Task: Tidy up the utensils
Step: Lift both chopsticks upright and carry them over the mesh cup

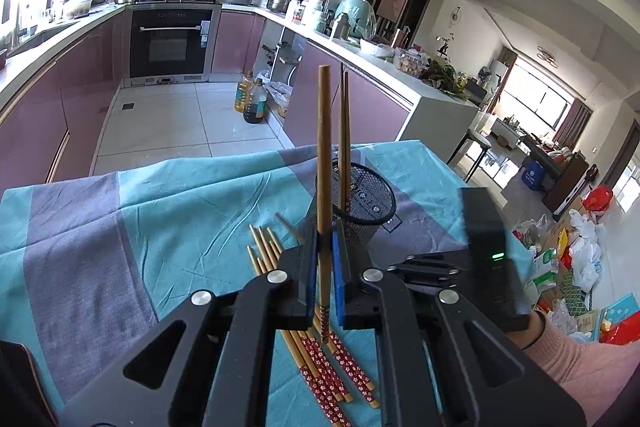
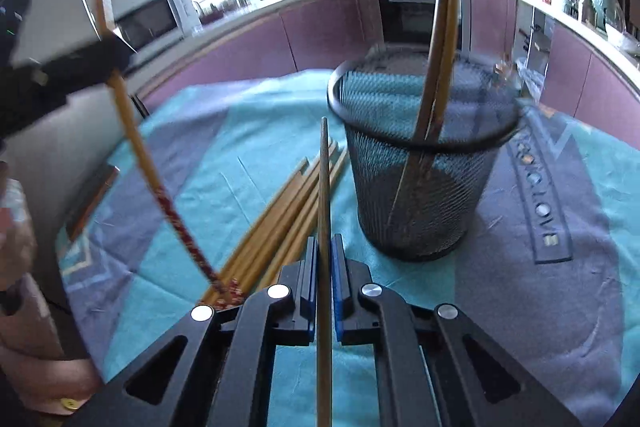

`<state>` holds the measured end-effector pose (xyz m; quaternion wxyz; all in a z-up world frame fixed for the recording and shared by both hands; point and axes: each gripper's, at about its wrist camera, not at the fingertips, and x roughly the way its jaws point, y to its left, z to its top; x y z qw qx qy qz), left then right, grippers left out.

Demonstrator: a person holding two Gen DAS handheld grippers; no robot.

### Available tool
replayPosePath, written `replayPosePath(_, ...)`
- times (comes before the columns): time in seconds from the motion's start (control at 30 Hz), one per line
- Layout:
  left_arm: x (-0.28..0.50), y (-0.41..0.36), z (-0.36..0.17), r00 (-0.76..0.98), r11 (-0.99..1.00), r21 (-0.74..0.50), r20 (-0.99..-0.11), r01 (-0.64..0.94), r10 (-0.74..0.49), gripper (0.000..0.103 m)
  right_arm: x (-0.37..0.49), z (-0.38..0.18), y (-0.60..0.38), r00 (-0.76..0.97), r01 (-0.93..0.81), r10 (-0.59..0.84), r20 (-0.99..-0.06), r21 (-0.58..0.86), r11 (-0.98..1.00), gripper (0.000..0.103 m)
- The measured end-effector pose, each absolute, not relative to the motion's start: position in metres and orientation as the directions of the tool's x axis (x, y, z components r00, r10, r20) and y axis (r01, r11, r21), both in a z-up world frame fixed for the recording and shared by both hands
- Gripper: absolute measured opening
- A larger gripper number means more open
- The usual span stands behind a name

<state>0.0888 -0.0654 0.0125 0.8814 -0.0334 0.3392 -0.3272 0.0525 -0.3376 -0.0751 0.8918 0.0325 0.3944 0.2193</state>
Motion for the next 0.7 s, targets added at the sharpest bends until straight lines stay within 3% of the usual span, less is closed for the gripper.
replayPosePath(0.4,0.091,-0.073,0.031,0.559,0.761,-0.283,-0.540,0.584,-0.629,0.007,0.025,-0.006,-0.374,0.705,-0.419,0.524,-0.478,0.315,0.851,0.006)
replayPosePath(0.7,0.096,-0.084,0.063,0.579,0.743,-0.262,-0.490,0.616,-0.652,0.007,0.035,0.018,-0.387,0.776,-0.415,0.511,-0.371,0.309,0.855,0.006)
